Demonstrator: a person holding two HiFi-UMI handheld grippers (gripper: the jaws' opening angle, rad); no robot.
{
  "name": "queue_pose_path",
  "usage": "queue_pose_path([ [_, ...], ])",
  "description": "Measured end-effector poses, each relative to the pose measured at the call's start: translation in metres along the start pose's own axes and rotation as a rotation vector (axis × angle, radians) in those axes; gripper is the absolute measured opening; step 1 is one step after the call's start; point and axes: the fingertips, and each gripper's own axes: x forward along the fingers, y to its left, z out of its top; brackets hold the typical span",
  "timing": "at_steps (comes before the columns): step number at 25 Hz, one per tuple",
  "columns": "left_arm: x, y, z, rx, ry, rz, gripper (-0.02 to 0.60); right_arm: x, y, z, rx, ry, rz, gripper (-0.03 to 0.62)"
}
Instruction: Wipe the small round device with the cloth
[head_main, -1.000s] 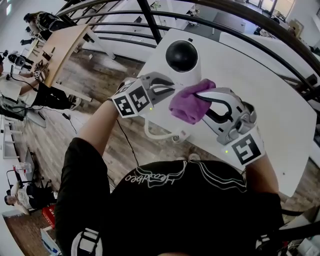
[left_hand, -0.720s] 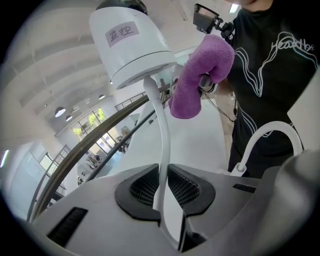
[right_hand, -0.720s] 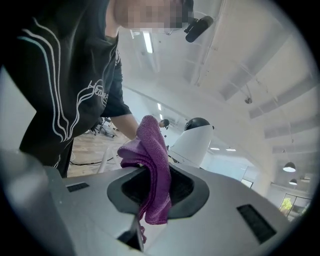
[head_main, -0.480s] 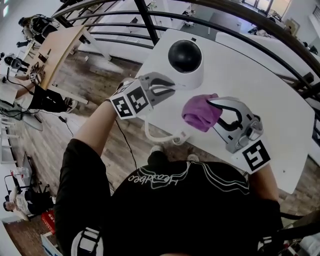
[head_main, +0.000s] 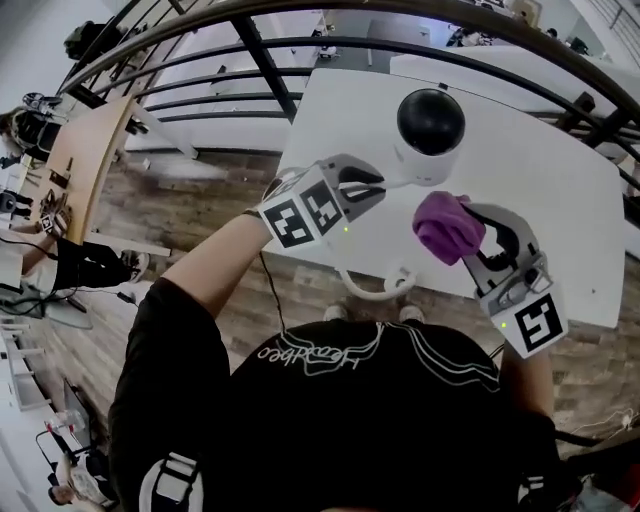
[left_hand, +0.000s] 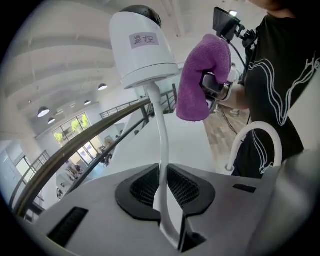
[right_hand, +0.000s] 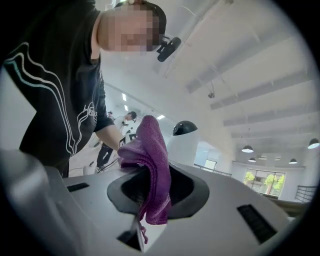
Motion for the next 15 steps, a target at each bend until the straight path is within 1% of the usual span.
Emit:
queue_pose_path([
  [5,-0.001,0.002,-0.002,0.030,-0.056,-0.048,0.054,0.005,0.007,0.018,-0.039,0.052,-0.231,0.067],
  [8,0.000,0.002,-0.002,0.021,-0.094,-0.070,0.054,0.004,0.008,0.032,-0.077,0.086,-0.346,0.067],
  [11,-0.001,0.003,-0.001,0.012,-0.127,-0.091,0.054,0.009,0.005,0.051,-0.172,0.119,-0.410,0.067],
  [15,-0.005,-0.002,-0.003,0.011,-0.142,-0.107,0.054,0.021,0.002,0.075,-0.295,0.128,-0.446,0.067],
])
